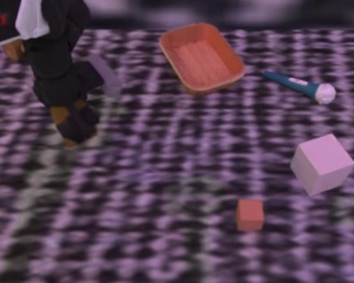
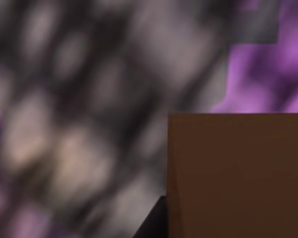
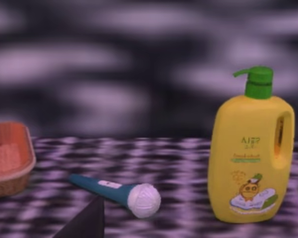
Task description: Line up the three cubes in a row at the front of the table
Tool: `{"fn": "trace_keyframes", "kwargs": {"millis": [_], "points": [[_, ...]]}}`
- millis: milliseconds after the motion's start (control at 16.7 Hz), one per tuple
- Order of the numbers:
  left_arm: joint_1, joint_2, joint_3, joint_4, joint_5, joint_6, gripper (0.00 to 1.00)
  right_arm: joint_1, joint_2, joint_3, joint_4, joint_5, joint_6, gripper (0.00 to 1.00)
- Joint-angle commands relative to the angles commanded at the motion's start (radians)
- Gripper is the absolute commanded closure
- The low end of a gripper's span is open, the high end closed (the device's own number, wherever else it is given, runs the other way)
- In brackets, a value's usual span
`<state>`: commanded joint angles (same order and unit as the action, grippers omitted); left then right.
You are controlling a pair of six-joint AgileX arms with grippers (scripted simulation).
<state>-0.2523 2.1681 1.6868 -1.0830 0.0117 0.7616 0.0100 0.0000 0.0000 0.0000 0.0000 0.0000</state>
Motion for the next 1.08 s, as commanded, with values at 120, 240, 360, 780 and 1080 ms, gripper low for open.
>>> {"fn": "trace_keyframes", "kwargs": {"millis": [120,240,360,780,1080], "points": [[-0.054,-0.003,0.003,-0.006,0.000,0.002,1.00,0.000,0.000,0.000,0.000,0.000,0.000,0.00],[-0.136,-0.009,0.006,-0.014,0.000,0.002,1.00,0.000,0.000,0.000,0.000,0.000,0.000,0.00],[-0.236,-0.016,0.007,-0.024,0.000,0.001,1.00,0.000,0.000,0.000,0.000,0.000,0.000,0.00],[-0.552,-0.049,0.004,-0.052,-0.001,-0.003,1.00,0.000,0.000,0.000,0.000,0.000,0.000,0.00],[-0.569,-0.048,0.004,-0.052,-0.001,-0.002,1.00,0.000,0.000,0.000,0.000,0.000,0.000,0.00]]}}
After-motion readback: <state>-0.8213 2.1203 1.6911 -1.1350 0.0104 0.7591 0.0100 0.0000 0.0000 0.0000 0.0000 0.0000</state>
